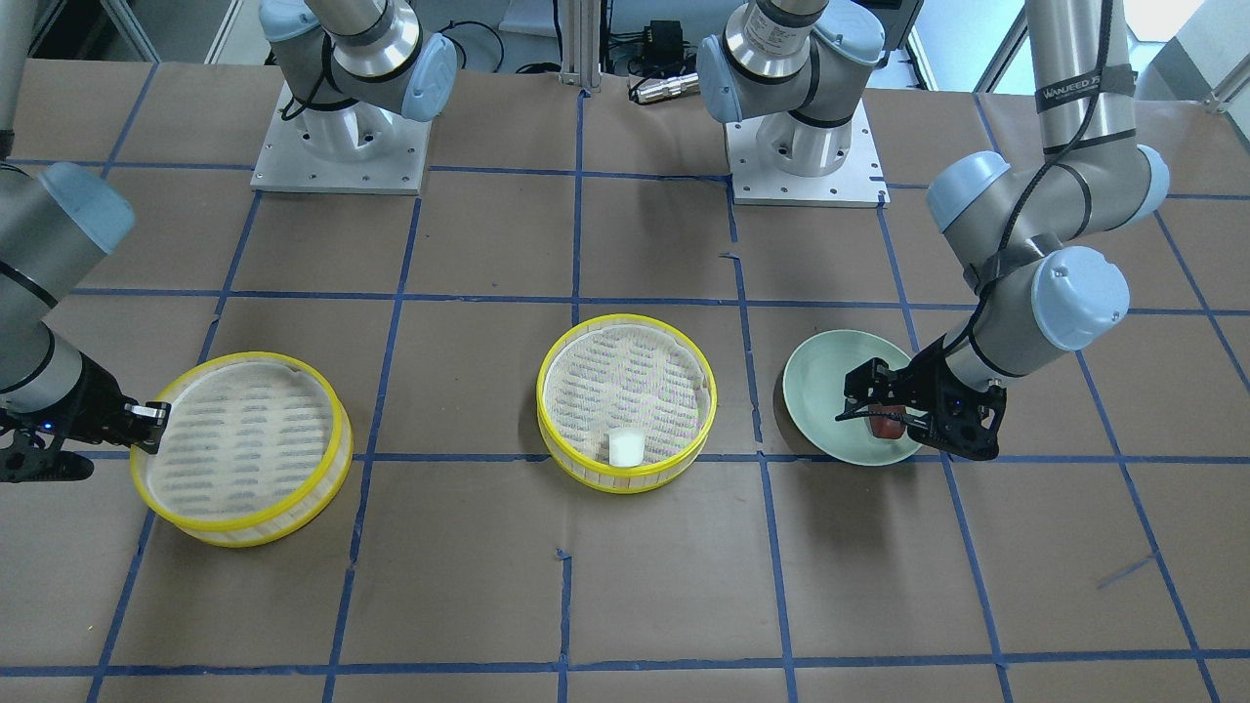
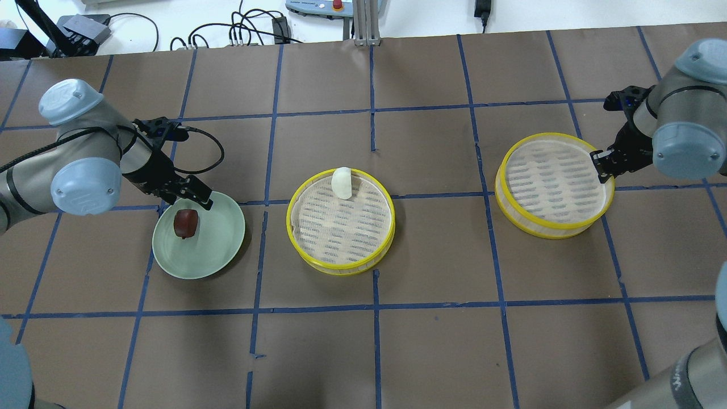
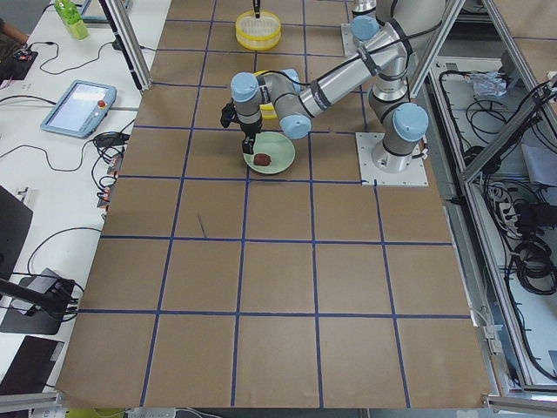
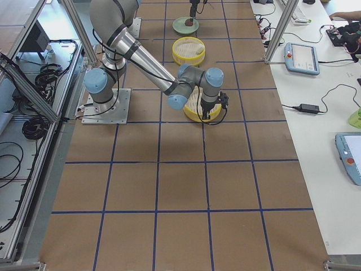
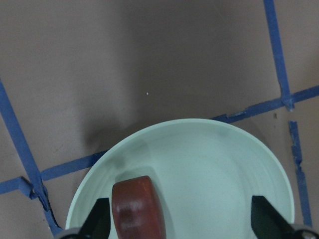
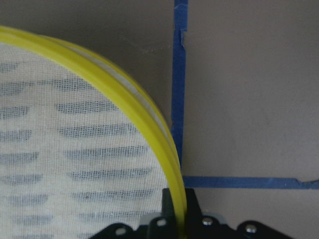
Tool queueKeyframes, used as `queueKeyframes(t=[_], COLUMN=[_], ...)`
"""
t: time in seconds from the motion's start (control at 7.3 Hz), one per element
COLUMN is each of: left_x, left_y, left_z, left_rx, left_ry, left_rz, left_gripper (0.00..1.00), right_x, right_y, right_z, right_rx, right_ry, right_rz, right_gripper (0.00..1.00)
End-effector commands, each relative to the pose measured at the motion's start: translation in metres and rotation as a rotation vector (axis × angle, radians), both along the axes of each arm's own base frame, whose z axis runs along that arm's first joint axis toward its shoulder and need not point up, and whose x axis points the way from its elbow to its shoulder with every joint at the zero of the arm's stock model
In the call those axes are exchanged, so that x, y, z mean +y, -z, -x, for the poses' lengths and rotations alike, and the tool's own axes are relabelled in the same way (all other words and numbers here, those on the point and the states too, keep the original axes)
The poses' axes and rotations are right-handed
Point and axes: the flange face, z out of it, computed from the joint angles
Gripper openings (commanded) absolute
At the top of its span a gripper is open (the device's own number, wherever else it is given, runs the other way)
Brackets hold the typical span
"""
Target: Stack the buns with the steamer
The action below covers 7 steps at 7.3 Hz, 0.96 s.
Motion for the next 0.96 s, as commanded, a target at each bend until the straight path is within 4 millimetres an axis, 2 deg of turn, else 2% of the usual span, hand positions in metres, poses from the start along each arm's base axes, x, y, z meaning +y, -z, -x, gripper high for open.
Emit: queueKeyframes(t=[0.0,0.14,0.27,0.41,0.55,0.68,0.82], left_x=[-0.003,-0.003,0.0,0.006,0.012,0.014,0.014], left_y=[0.012,0.012,0.014,0.018,0.023,0.025,0.024], left_z=[-0.003,-0.003,-0.004,-0.008,-0.007,-0.007,-0.007], left_rx=[-0.002,-0.002,-0.02,-0.063,-0.075,-0.075,-0.081], left_ry=[-0.002,-0.002,-0.016,-0.02,-0.018,-0.022,-0.066], left_rz=[-0.001,-0.001,-0.015,-0.049,-0.068,-0.076,-0.078], left_gripper=[0.98,0.85,0.58,0.33,0.16,0.05,0.03], right_x=[-0.001,-0.001,0.004,0.013,0.028,0.049,0.066], right_y=[-0.043,-0.052,-0.068,-0.081,-0.087,-0.087,-0.078], right_z=[-0.04,-0.082,-0.133,-0.192,-0.263,-0.327,-0.37], right_rx=[-0.006,-0.057,-0.069,-0.069,-0.076,-0.069,-0.067], right_ry=[-0.037,-0.02,-0.043,0.064,0.112,0.134,0.227], right_rz=[0.011,0.026,0.036,0.047,0.054,0.054,0.031], right_gripper=[0.05,0.05,0.05,0.05,0.05,0.05,0.05])
